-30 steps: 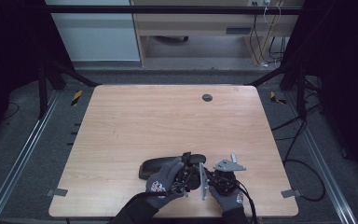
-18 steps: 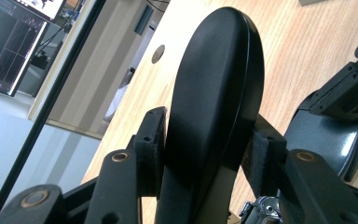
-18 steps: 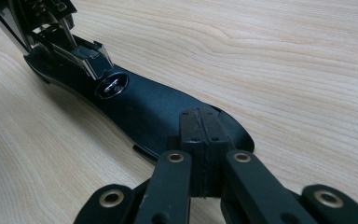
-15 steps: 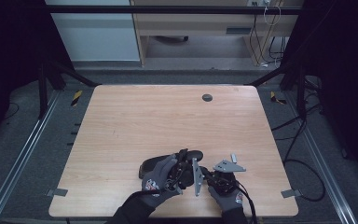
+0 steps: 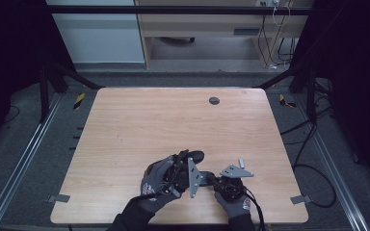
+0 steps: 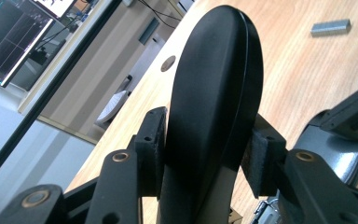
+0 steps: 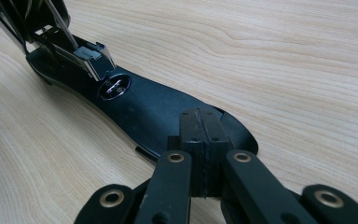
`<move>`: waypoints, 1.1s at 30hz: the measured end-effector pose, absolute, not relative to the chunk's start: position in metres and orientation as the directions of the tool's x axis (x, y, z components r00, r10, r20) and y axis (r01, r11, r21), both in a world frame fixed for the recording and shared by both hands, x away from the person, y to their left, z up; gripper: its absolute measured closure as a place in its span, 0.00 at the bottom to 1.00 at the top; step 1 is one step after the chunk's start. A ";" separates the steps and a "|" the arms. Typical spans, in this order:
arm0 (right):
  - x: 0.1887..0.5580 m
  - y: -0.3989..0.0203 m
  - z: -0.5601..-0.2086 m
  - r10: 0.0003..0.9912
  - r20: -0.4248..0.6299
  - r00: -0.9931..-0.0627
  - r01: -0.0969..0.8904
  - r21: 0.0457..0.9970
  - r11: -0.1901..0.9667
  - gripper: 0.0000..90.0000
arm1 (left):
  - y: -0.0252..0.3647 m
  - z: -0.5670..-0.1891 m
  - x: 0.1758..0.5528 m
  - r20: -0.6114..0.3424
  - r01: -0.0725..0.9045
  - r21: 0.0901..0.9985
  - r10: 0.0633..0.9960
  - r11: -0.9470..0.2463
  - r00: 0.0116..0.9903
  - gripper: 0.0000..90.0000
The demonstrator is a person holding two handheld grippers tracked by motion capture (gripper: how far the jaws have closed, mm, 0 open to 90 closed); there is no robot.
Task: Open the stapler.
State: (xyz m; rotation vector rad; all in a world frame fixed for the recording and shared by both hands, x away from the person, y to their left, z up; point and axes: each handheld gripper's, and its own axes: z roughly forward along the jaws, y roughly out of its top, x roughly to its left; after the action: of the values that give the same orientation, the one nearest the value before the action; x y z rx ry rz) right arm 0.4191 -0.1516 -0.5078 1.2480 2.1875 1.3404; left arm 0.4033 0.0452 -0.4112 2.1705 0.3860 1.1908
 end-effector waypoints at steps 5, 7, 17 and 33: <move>0.420 -0.153 -0.509 0.787 0.181 -0.589 0.518 0.832 0.196 1.00 | 0.057 -0.403 0.403 0.613 -0.030 0.693 0.566 -0.720 0.551 0.62; 0.420 -0.153 -0.509 0.789 0.182 -0.587 0.518 0.833 0.194 1.00 | 0.061 -0.401 0.403 0.601 -0.029 0.708 0.580 -0.706 0.550 0.62; 0.419 -0.153 -0.509 0.788 0.185 -0.587 0.521 0.831 0.193 1.00 | 0.077 -0.395 0.403 0.555 -0.029 0.760 0.626 -0.649 0.548 0.63; 0.419 -0.152 -0.509 0.783 0.189 -0.592 0.521 0.831 0.194 1.00 | 0.098 -0.388 0.401 0.518 -0.025 0.798 0.665 -0.602 0.538 0.64</move>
State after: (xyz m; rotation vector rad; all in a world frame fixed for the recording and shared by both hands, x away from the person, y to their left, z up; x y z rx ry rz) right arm 0.4188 -0.1518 -0.5090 1.2398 2.1953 1.3513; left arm 0.4010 0.0981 -0.3879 1.9813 0.5181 1.1027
